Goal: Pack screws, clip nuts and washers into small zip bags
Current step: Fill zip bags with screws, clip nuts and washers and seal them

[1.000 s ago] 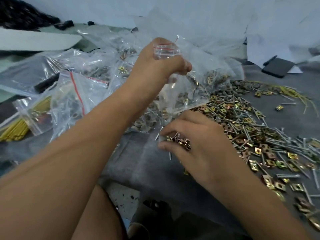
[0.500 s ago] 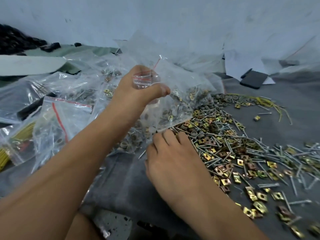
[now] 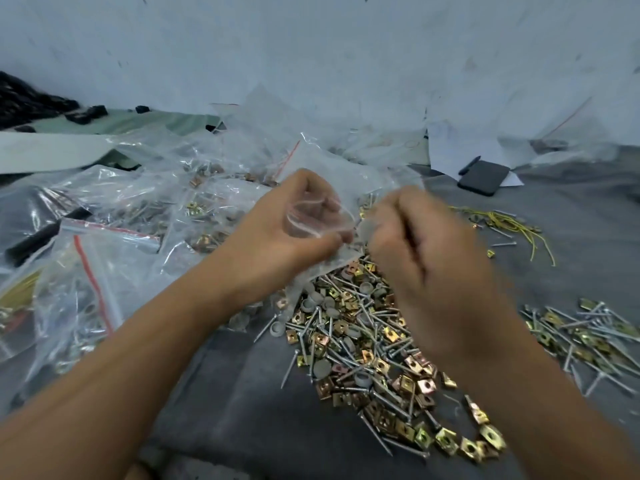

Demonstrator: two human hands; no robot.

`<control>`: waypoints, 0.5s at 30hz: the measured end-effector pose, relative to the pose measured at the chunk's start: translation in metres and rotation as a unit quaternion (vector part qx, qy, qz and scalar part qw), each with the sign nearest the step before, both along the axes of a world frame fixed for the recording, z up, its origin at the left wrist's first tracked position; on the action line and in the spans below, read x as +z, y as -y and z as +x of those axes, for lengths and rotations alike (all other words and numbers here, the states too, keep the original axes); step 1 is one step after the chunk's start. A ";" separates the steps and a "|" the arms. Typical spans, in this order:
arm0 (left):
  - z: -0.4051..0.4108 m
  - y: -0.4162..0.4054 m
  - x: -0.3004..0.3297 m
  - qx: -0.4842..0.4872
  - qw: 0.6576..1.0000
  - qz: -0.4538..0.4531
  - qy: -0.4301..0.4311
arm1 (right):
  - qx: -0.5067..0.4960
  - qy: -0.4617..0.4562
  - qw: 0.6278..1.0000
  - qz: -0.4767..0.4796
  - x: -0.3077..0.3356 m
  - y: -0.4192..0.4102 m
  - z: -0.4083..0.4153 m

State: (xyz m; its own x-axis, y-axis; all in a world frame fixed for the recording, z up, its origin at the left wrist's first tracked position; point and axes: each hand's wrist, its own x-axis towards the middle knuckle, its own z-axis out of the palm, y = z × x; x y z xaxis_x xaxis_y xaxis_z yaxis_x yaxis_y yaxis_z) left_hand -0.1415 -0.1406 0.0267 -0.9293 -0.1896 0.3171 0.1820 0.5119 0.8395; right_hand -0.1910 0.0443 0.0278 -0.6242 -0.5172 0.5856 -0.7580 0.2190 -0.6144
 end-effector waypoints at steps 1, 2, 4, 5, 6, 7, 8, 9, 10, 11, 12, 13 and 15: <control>0.001 -0.005 0.001 -0.026 0.999 -0.030 0.011 | -0.010 -0.028 0.999 -0.020 0.006 -0.004 -0.003; 0.001 -0.011 0.001 -0.047 0.998 -0.048 0.014 | -0.024 -0.063 0.998 -0.020 0.009 -0.007 -0.006; 0.000 -0.022 0.001 -0.078 0.995 -0.063 0.008 | -0.048 -0.134 0.989 0.030 0.009 -0.010 -0.011; 0.000 -0.028 0.001 -0.092 0.994 -0.062 0.005 | -0.056 -0.157 0.984 0.065 0.006 -0.010 -0.011; -0.001 -0.031 0.000 -0.102 0.993 -0.058 0.008 | -0.060 -0.170 0.979 0.095 0.003 -0.010 -0.012; -0.002 -0.034 0.000 -0.111 0.992 -0.055 0.014 | -0.060 -0.171 0.977 0.115 0.001 -0.010 -0.012; -0.002 -0.035 -0.001 -0.116 0.991 -0.059 0.018 | -0.059 -0.168 0.976 0.126 -0.001 -0.009 -0.011; -0.002 -0.036 -0.001 -0.120 0.990 -0.067 0.019 | -0.058 -0.165 0.976 0.133 -0.001 -0.009 -0.010; -0.002 -0.036 0.000 -0.122 0.990 -0.071 0.018 | -0.057 -0.166 0.975 0.136 -0.001 -0.009 -0.009; -0.002 -0.034 0.000 -0.122 0.990 -0.070 0.018 | -0.053 -0.171 0.975 0.134 0.000 -0.009 -0.008; -0.002 -0.032 0.000 -0.118 0.991 -0.063 0.017 | -0.046 -0.172 0.976 0.126 -0.001 -0.010 -0.008; -0.002 -0.028 0.000 -0.112 0.992 -0.057 0.013 | -0.037 -0.162 0.980 0.113 -0.001 -0.011 -0.006; -0.002 -0.021 -0.002 -0.098 0.994 -0.046 0.007 | -0.018 -0.120 0.990 0.077 -0.004 -0.013 -0.004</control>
